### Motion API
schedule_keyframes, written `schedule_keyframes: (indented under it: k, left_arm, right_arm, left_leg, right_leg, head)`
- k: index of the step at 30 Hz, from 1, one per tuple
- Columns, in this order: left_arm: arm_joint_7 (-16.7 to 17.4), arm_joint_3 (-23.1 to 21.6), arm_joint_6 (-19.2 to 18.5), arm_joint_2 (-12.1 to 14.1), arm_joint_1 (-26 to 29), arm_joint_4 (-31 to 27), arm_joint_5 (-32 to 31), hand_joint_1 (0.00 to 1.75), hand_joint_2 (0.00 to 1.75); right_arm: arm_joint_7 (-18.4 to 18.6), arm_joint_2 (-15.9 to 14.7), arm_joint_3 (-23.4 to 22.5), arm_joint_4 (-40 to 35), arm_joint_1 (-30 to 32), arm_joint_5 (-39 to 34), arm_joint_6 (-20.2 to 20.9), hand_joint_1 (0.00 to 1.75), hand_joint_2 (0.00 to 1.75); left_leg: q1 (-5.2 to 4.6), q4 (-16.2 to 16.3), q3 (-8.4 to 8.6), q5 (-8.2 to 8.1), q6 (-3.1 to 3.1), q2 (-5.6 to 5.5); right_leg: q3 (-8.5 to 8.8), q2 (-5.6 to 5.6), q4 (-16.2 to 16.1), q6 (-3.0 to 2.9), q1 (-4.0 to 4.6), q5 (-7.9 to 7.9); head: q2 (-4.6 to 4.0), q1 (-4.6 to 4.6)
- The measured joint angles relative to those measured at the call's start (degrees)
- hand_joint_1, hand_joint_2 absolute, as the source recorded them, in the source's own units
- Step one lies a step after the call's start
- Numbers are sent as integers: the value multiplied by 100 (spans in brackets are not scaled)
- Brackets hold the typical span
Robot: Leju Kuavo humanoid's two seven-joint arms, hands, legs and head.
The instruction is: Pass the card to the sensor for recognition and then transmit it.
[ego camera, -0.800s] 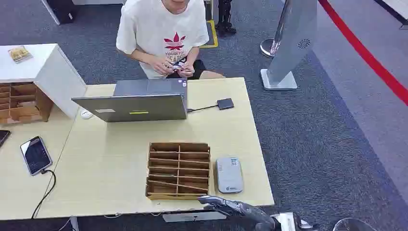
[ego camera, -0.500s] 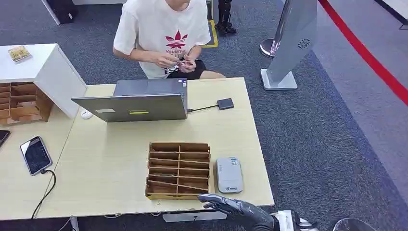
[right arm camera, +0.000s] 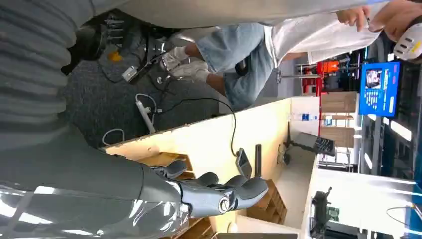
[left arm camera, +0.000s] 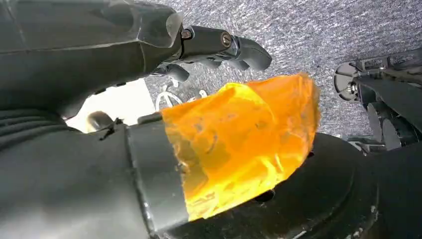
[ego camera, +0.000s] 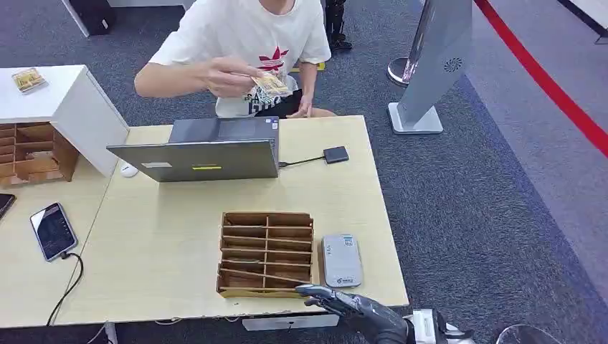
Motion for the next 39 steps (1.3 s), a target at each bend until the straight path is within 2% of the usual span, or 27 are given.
schedule_keyframes:
  k: [6, 9, 11, 13, 18, 24, 26, 29, 34, 37, 39]
  left_arm:
    - [2, 33, -9, -2, 1, 0, 13, 0, 0]
    - [24, 59, 13, -4, 1, 0, 15, 0, 0]
    - [52, 120, 31, -13, 1, 0, 26, 0, 0]
    - [61, 146, 42, -18, 4, 0, 31, 0, 0]
    - [61, 186, 44, -46, 7, 0, 31, 0, 0]
    - [61, 214, 50, -52, 6, 0, 31, 0, 0]
    - [68, 254, 59, -57, 7, -2, 26, 0, 0]
    - [70, 297, 59, -68, 5, -2, -35, 0, 0]
    - [98, 326, 59, -116, 4, -7, -193, 0, 0]
    - [101, 326, 59, -155, 3, -22, -286, 0, 0]
    - [101, 326, 57, -173, 2, -24, -315, 0, 0]
  right_arm:
    - [123, 83, -35, 0, -28, -4, -247, 0, 175]
    - [319, 171, -44, -4, -63, 333, -834, 0, 175]
    - [469, 297, -44, -39, -132, 651, -1369, 0, 175]
    - [579, 448, -44, -120, -195, 824, -1694, 0, 175]
    - [656, 649, -42, -236, -281, 896, -1772, 0, 175]
    - [647, 728, -42, -264, -311, 936, -1827, 0, 175]
    - [601, 774, -42, -313, -330, 1166, -2103, 0, 175]
    - [656, 936, -24, -455, -462, 1758, -2746, 0, 175]
    - [890, 1259, 138, -680, -803, 3161, -3911, 0, 175]
    - [1016, 1414, 262, -695, -992, 3681, -4313, 0, 175]
    - [1043, 1500, 324, -693, -1083, 3808, -4415, 0, 175]
  left_leg:
    - [0, 0, -1, 0, 0, 0]
    - [0, 0, -1, 0, 0, 0]
    - [0, 0, 0, 0, 0, 1]
    - [1, 0, 0, 1, 0, 1]
    - [1, 0, -1, 1, -1, 0]
    - [0, 0, -2, 0, 0, 0]
    - [0, 0, -3, 0, 0, 0]
    - [1, -1, 0, 1, -1, 2]
    - [2, -1, 1, 4, -2, 2]
    - [1, 0, 0, 4, -2, 2]
    - [1, 0, 0, 4, -1, 1]
  right_leg:
    - [0, 0, 0, 0, 0, 0]
    - [0, 1, 0, 0, 0, 0]
    - [0, 2, 0, 0, 1, 0]
    - [0, 1, 1, 0, 1, 0]
    - [0, 0, 1, 0, 0, 0]
    - [0, 0, 0, 0, 0, 0]
    - [0, 0, 0, 0, 0, 0]
    - [-1, 2, 1, 0, 1, 0]
    - [0, 2, 4, -1, 1, 1]
    - [0, 2, 4, -1, 1, 1]
    - [0, 1, 3, -1, 1, 1]
  head:
    - [0, 0]
    - [0, -2]
    - [0, 0]
    - [0, 0]
    - [0, -2]
    - [0, 0]
    - [0, 0]
    - [0, -2]
    - [0, 0]
    - [0, 0]
    - [0, 2]
